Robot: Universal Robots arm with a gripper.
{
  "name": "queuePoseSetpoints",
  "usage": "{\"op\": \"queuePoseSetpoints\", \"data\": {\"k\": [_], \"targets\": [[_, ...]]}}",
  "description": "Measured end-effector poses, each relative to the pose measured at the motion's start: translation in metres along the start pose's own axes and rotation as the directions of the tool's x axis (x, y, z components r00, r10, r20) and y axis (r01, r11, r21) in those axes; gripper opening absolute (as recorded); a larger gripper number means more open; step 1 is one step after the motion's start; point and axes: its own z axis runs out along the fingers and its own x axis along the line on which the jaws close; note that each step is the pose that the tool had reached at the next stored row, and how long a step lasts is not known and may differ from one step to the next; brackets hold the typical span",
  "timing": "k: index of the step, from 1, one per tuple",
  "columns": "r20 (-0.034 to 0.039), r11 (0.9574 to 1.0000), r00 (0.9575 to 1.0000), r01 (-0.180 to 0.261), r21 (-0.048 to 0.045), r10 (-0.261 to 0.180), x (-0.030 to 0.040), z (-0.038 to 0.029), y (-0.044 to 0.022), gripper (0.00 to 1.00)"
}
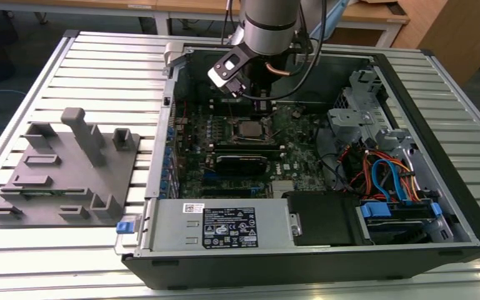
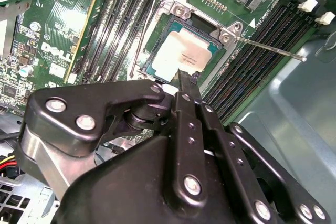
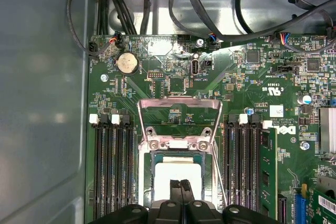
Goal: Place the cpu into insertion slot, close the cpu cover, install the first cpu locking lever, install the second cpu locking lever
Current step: 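Close the cpu cover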
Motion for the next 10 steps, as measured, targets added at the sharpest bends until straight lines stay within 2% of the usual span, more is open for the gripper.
{"op": "queuePoseSetpoints", "data": {"k": [4,7,10], "targets": [[0.0001,1.0,1.0,0.0,0.0006,0.0,0.0,0.0,0.0,0.11],[-0.0002,0.9999,1.0,-0.001,0.014,0.001,0.0,0.0001,0.0008,0.11],[-0.0002,0.9998,1.0,-0.001,0.0181,0.001,0.0,-0.001,0.0008,0.11]]}}
